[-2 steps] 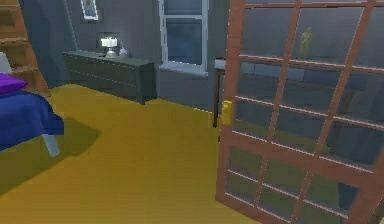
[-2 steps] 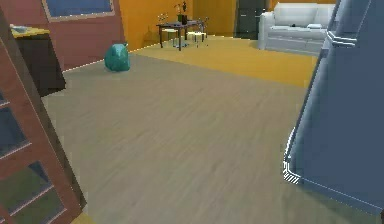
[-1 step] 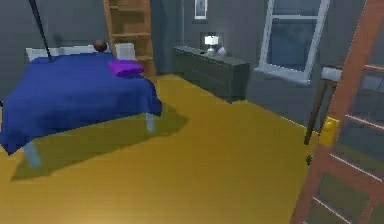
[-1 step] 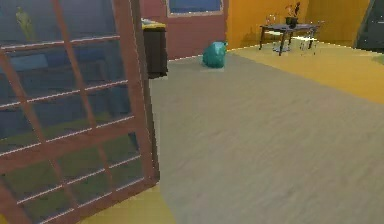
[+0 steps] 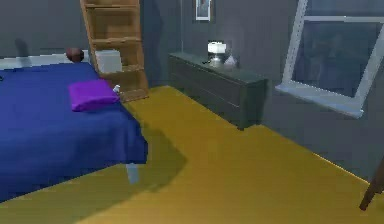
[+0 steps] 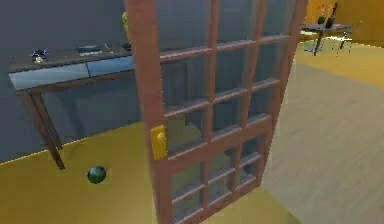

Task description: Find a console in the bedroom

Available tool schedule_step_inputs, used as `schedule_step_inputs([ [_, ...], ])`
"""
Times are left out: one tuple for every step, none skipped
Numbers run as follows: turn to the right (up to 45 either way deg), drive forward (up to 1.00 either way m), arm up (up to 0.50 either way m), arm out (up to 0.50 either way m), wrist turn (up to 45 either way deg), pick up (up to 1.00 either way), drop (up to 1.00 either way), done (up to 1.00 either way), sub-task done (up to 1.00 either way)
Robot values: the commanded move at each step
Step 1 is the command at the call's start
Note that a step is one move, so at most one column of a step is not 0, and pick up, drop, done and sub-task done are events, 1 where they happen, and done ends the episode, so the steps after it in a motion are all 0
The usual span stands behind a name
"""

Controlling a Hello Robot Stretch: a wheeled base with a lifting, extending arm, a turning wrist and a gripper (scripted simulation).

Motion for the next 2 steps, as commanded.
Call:
schedule_step_inputs([
  [39.0,0.00,0.00,0.00,0.0,0.00,0.00,0.00,0.00],
  [0.0,1.00,0.00,0.00,0.0,0.00,0.00,0.00,0.00],
])
